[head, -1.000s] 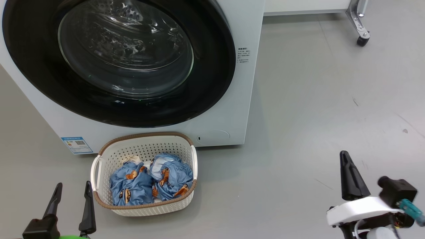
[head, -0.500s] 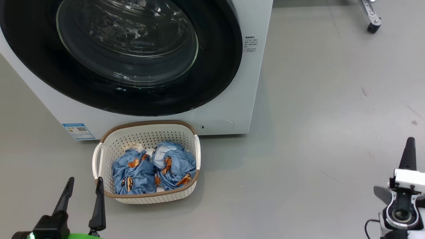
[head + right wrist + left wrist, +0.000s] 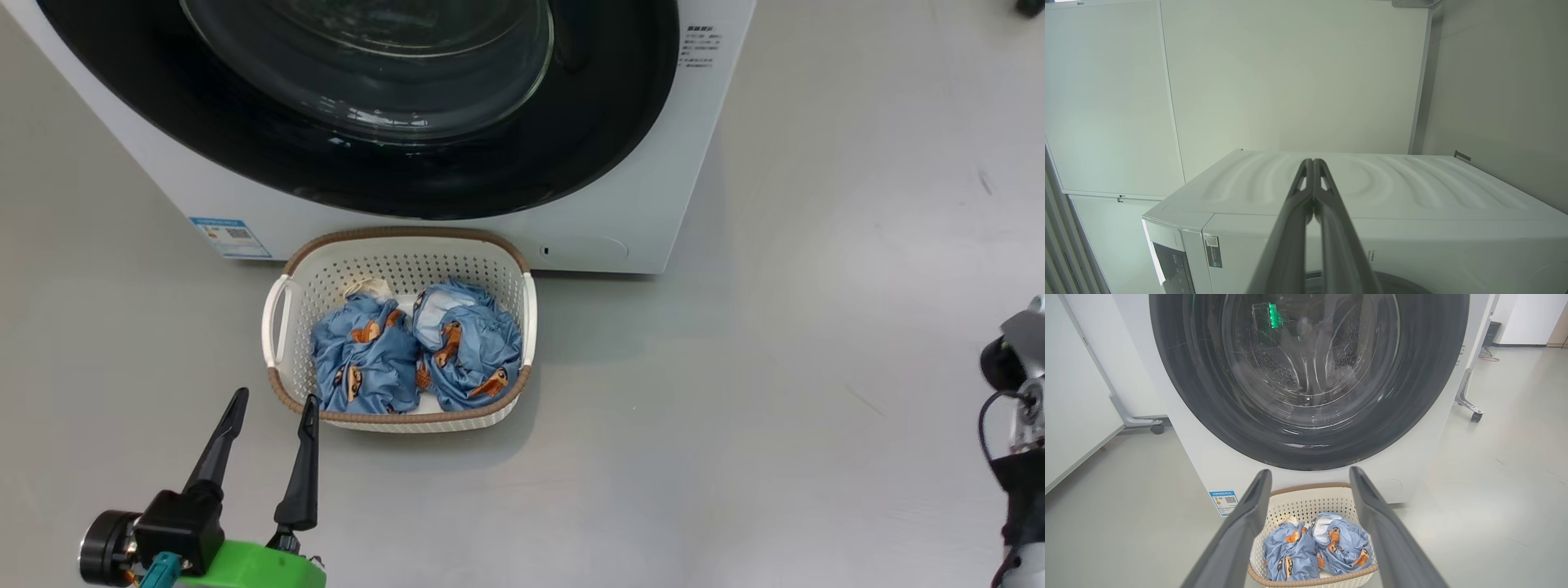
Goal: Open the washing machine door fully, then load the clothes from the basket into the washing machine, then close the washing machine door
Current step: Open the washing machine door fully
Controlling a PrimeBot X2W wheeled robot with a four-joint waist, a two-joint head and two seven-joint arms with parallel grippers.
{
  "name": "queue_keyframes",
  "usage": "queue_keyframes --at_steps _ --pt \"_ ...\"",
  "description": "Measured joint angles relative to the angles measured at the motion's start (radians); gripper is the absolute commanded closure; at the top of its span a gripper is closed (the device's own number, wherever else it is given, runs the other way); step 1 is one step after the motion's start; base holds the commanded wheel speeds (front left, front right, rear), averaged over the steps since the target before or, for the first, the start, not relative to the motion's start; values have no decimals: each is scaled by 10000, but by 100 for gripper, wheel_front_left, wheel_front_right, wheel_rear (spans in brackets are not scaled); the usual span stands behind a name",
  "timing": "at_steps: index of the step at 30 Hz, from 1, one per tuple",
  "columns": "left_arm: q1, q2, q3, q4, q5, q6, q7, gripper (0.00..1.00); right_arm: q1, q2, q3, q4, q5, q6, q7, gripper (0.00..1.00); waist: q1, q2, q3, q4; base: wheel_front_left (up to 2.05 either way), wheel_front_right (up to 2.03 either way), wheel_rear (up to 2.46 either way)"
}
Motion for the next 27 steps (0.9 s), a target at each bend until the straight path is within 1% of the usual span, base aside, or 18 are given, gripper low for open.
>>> queue_keyframes --at_steps 4,7,14,18,27 --pt "-138 2 -362 -58 -104 0 0 0 -632 -612 -56 -92 151 0 520 100 0 0 387 345 0 0 0" --pt "-221 0 -430 -65 -169 0 0 0 -1141 -909 119 -94 157 0 989 100 0 0 671 627 0 0 0" --pt "-512 -4 -734 -61 -259 0 0 0 -2329 -1060 920 -56 184 0 1885 100 0 0 1267 1328 0 0 0" --pt "-572 -19 -755 -67 -324 0 0 0 -2892 -1152 1112 31 178 0 2150 100 0 0 1544 1743 0 0 0" --pt "-563 -71 -694 -67 -550 0 0 0 -3824 -1653 1586 449 -31 0 2800 100 0 0 2277 2571 0 0 0"
